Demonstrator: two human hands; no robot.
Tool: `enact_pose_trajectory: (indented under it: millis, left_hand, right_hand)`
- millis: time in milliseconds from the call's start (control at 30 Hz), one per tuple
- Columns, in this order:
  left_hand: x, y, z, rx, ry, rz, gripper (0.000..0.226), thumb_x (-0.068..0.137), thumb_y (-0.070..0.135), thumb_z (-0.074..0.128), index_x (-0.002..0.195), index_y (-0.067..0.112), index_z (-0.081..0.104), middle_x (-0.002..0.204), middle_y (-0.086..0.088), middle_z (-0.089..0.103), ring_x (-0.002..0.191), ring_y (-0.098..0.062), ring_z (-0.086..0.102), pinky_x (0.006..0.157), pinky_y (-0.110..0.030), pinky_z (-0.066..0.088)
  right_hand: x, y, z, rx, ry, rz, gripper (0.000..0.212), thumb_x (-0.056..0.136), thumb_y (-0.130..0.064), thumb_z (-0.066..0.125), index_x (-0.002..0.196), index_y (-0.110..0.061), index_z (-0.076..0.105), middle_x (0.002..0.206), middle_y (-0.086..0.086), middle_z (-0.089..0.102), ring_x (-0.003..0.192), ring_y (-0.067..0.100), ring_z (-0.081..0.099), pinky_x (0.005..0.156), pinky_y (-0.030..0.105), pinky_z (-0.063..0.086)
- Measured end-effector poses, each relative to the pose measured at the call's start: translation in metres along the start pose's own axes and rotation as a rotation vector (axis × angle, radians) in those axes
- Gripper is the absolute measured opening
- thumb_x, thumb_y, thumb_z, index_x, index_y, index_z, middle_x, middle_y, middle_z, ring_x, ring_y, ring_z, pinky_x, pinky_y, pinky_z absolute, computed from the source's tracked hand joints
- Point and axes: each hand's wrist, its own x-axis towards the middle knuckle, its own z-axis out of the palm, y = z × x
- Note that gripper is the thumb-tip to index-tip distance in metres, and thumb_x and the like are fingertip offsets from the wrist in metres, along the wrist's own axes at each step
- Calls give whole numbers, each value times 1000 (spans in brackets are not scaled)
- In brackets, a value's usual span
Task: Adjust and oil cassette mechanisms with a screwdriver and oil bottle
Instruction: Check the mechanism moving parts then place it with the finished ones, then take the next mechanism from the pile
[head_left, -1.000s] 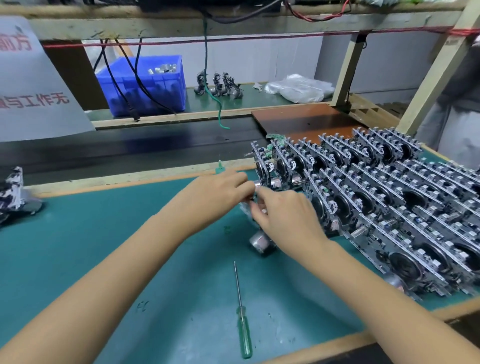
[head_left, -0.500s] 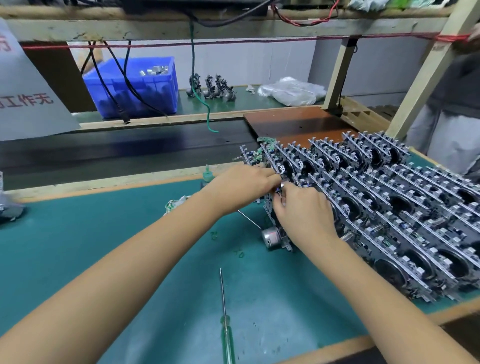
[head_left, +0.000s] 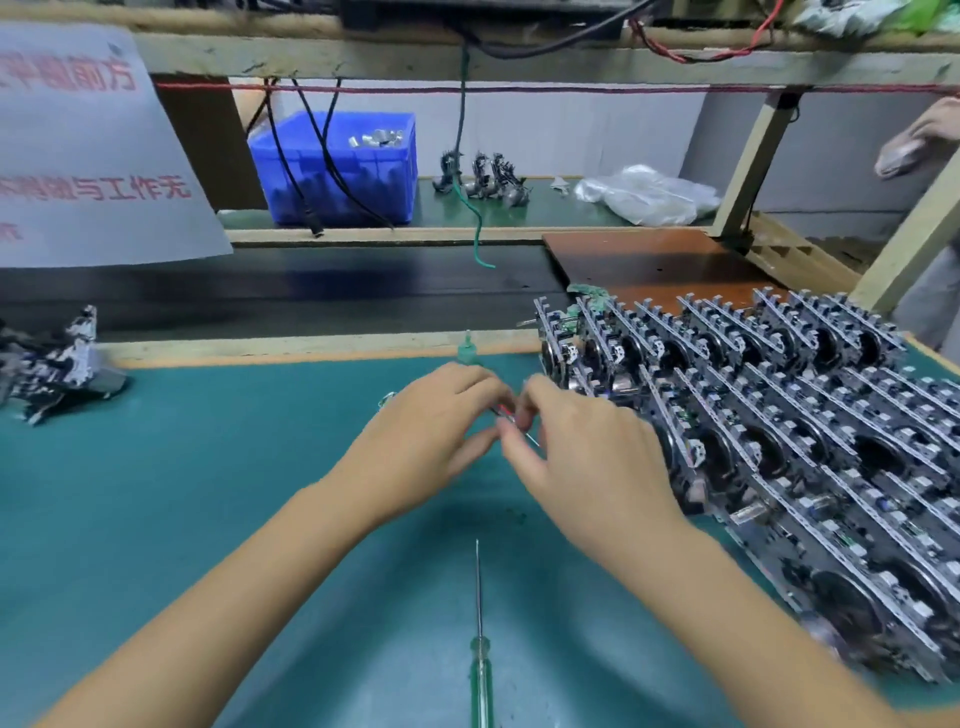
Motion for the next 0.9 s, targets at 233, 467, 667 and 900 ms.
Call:
enact_pose_trajectory:
  millis: [233, 467, 667, 900]
  left_hand:
    - [-135, -37, -37, 22, 9, -571, 15, 88, 30, 64, 87, 42, 56, 85, 27, 58, 84, 5, 52, 75, -19, 42]
    - [-230, -63, -113, 555, 114, -647, 43, 80, 54, 44, 79, 17, 67, 78, 0, 61, 72, -25, 59, 66, -36, 47]
    - [-335, -152, -181, 794, 208, -974, 60, 54, 20, 91, 99, 12, 52, 88, -15, 52, 81, -42, 52, 70, -57, 49]
    - [-366, -162, -184, 602, 60, -1017, 46, 63, 22, 86, 100, 20, 59, 79, -13, 70, 70, -32, 67, 64, -53, 55]
  right_hand:
    - [14, -92, 74, 170, -350, -395, 22, 96, -37, 44, 107, -19, 49, 104, 1, 60, 97, 26, 57, 63, 33, 29]
    - [39, -214, 119, 210, -395, -818, 32, 94, -26, 53, 123, -15, 47, 117, 4, 51, 110, 22, 46, 79, 34, 43]
    - [58, -319, 141, 208, -41, -986, 46, 98, -26, 34, 144, -23, 26, 137, -9, 41, 122, 10, 42, 91, 23, 44]
    - [71, -334, 147, 147, -115, -1104, 32, 96, -11, 42, 127, -19, 43, 122, -5, 50, 112, 14, 51, 68, 25, 39]
